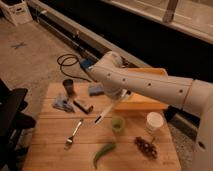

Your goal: Place brush in paper cup

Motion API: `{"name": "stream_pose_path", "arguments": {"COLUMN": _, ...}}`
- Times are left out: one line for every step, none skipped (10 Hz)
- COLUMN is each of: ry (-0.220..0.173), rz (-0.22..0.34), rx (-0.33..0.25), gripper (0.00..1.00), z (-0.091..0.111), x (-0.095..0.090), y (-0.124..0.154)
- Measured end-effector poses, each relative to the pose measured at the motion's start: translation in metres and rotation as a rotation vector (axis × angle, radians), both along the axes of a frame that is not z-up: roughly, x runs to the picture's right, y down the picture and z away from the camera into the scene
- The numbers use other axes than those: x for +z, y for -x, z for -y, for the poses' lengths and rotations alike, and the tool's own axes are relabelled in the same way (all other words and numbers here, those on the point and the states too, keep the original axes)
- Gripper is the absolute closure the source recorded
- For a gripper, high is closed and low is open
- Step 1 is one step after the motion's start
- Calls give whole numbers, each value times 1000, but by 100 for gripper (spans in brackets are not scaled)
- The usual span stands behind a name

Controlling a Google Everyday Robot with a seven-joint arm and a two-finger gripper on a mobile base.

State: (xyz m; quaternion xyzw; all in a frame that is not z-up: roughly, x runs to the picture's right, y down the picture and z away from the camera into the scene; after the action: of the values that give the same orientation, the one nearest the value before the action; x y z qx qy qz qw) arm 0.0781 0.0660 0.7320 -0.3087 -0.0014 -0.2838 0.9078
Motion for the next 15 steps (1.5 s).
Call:
{"name": "stream_pose_path", "arguments": {"ry": -21, "rz": -47, "rx": 49, "gripper": 100, "z": 4, "x": -4, "y": -28}}
{"name": "stream_pose_path", "arguments": {"ry": -37, "rz": -81, "rx": 94, "gripper": 100, "z": 7, "x": -6, "y": -51}}
{"name": "stream_pose_path", "arguments": {"ry": -52, "rz": -107, "rx": 135, "gripper": 100, "z": 9, "x": -8, "y": -69}}
{"name": "stream_pose_path", "arguments": {"ry": -67, "rz": -144, "rx": 185, "gripper": 100, "z": 11, "x": -11, "y": -92}}
{"name": "stream_pose_path", "arguments": {"ry": -78, "rz": -176, "rx": 245, "gripper": 100, "z": 10, "x": -14, "y": -112}}
{"name": "stream_pose_path", "arguments": {"ry": -81, "rz": -198, "rx": 287, "gripper": 100, "z": 7, "x": -16, "y": -125}}
{"name": "stream_pose_path", "arguments": {"ry": -83, "rz": -222, "rx": 343, "gripper": 100, "z": 2, "x": -17, "y": -141}}
{"name": "stream_pose_path", "arguments": {"ry": -77, "rz": -234, "rx": 393, "gripper": 100, "z": -7, "x": -15, "y": -152}}
{"name": "stream_pose_path", "arguments": {"ry": -66, "rz": -237, "rx": 423, "gripper": 100, "z": -17, "x": -12, "y": -156}}
{"name": "stream_pose_path", "arguments": {"ry": -55, "rz": -237, "rx": 445, "gripper": 100, "z": -25, "x": -8, "y": -156}}
{"name": "stream_pose_path", "arguments": {"ry": -39, "rz": -234, "rx": 471, "gripper": 100, "z": -35, "x": -4, "y": -156}}
{"name": "stream_pose_path", "arguments": {"ry": -30, "rz": -228, "rx": 494, "gripper": 100, "z": -42, "x": -1, "y": -155}}
{"name": "stream_pose_path", "arguments": {"ry": -24, "rz": -225, "rx": 516, "gripper": 100, "z": -48, "x": -1, "y": -156}}
{"name": "stream_pose_path", "arguments": {"ry": -16, "rz": -220, "rx": 542, "gripper": 100, "z": -55, "x": -1, "y": -156}}
{"name": "stream_pose_path", "arguments": {"ry": -6, "rz": -210, "rx": 565, "gripper": 100, "z": -63, "x": 1, "y": -155}}
